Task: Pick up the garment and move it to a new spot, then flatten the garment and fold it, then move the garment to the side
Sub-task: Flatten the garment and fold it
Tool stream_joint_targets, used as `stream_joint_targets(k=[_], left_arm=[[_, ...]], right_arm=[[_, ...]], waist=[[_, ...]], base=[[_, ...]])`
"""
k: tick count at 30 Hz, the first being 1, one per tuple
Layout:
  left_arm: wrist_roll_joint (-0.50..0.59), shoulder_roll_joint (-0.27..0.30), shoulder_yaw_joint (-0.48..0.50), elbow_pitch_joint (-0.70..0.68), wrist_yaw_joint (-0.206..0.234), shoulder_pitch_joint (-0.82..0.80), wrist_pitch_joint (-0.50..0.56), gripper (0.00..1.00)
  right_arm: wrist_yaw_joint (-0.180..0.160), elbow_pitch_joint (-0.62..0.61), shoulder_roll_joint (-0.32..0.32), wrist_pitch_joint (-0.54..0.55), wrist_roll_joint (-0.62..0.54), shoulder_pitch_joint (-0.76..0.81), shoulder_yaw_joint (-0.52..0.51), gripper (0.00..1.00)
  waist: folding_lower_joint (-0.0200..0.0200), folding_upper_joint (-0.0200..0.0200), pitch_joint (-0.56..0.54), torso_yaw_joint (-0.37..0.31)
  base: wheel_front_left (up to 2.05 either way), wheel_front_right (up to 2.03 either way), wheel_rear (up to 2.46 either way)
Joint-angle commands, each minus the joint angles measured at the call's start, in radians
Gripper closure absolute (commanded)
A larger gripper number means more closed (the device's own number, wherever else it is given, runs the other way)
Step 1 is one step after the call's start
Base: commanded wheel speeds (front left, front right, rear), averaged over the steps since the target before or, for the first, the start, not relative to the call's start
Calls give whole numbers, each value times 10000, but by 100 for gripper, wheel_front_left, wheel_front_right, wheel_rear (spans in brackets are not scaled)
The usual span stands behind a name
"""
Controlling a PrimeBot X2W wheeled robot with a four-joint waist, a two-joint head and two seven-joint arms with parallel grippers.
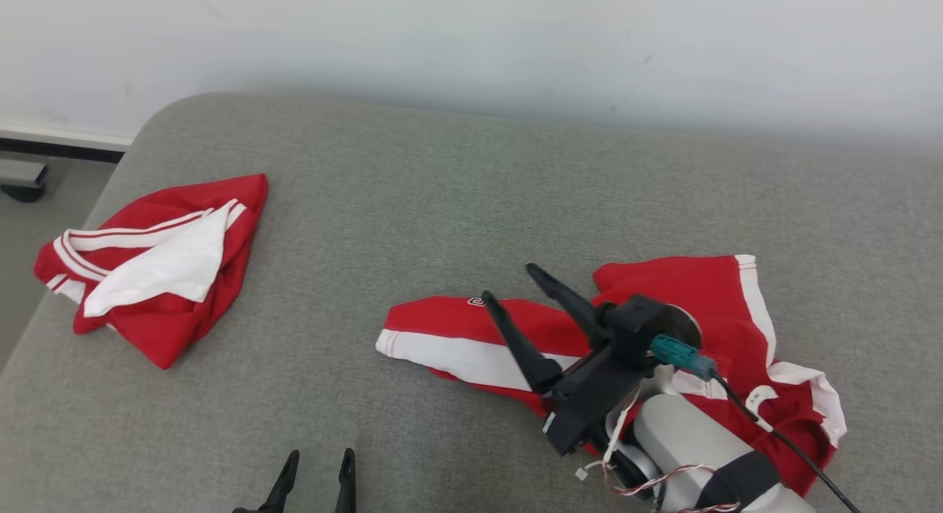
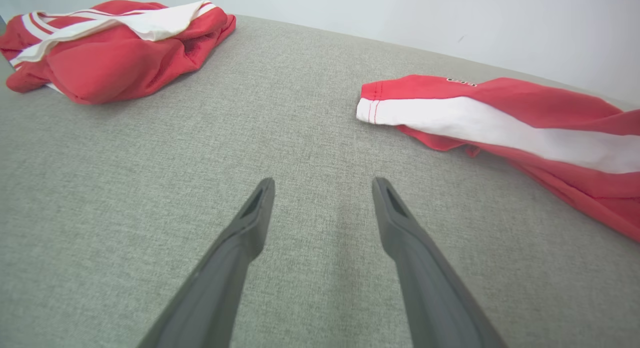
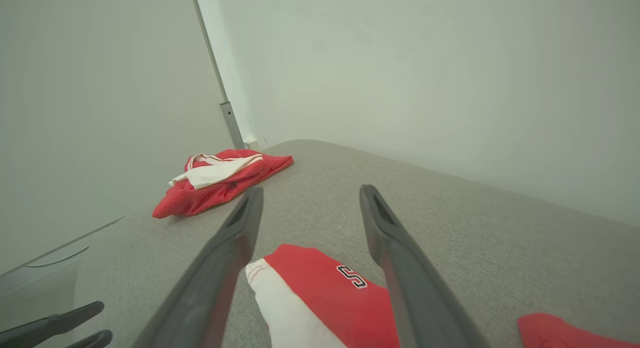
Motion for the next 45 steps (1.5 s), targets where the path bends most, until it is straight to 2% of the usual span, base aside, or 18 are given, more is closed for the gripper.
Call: stream_joint_targets(k=[1, 4, 11, 22, 32, 45], left_arm=[[-39, -8, 95, -49, 78, -17, -36, 0], [24, -9, 159, -77, 60, -20, -36, 0], [238, -8, 568, -280, 150, -96, -35, 0], [467, -6, 1441, -400, 140, -31, -35, 0], [626, -7, 2152, -526, 85, 437, -35, 0], [784, -8, 2506, -608, 32, 501, -35, 0]], right_arm=[[-21, -58, -89, -3, -25, 234, -389, 0], [-21, -160, -165, -2, -194, 436, -894, 0], [-21, -573, -280, -3, -1084, 1617, -2807, 0], [-22, -1303, 230, -3, -2298, 3597, -5110, 0], [-22, -1476, 873, -3, -2593, 4626, -5455, 0], [-22, -1574, 1048, -3, -2793, 4799, -5419, 0]], waist=[[0, 0, -61, -356], [0, 0, -99, -577], [0, 0, -254, -1392], [0, 0, -459, -2394], [0, 0, -787, -2912], [0, 0, -876, -3069]], base=[[0, 0, 0], [0, 0, 0], [0, 0, 0], [0, 0, 0], [0, 0, 0], [0, 0, 0]])
